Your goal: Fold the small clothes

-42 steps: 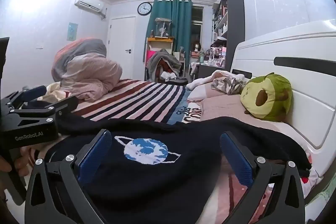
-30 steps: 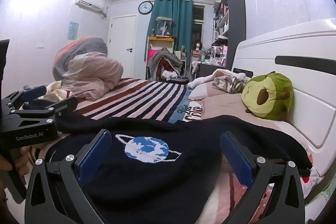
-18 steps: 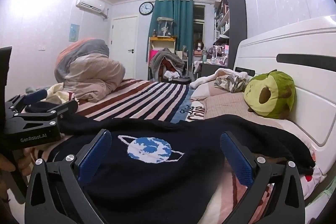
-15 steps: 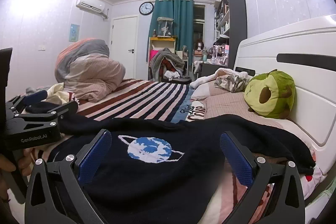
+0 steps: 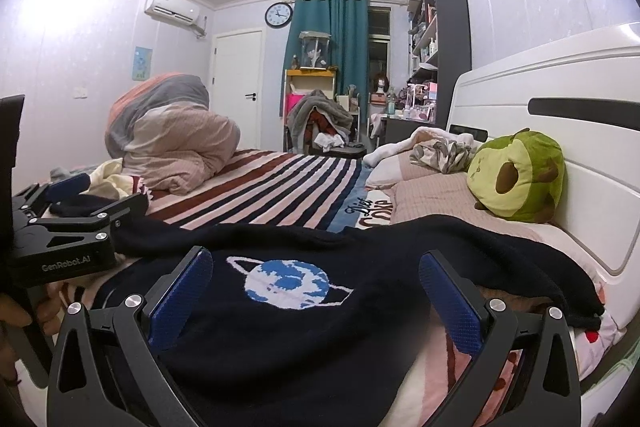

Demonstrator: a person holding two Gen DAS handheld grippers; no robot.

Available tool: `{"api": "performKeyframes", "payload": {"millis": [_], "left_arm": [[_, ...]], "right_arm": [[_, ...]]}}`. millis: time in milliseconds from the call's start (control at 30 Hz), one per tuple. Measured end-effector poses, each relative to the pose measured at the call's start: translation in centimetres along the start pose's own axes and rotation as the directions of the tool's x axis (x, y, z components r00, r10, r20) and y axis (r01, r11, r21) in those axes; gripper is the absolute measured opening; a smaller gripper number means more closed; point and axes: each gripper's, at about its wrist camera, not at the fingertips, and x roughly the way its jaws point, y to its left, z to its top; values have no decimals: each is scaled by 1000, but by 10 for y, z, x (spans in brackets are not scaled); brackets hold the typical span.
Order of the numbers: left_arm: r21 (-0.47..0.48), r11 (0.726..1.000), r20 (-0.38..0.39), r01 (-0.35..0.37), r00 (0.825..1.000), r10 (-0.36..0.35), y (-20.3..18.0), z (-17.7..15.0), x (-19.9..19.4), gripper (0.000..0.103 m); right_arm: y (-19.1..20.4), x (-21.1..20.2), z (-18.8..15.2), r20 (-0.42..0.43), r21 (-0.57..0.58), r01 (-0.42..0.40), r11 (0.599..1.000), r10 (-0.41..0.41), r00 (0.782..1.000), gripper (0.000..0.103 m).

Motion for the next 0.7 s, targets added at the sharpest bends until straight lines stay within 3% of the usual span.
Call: {"api": "performKeyframes", "payload": {"millis": [700], "left_arm": [[4, 1000, 4, -10, 1000, 10, 3, 0, 0, 102]], "right_arm": [[-3, 0, -3, -8, 7, -14, 1000, 14, 1000, 102]]}}
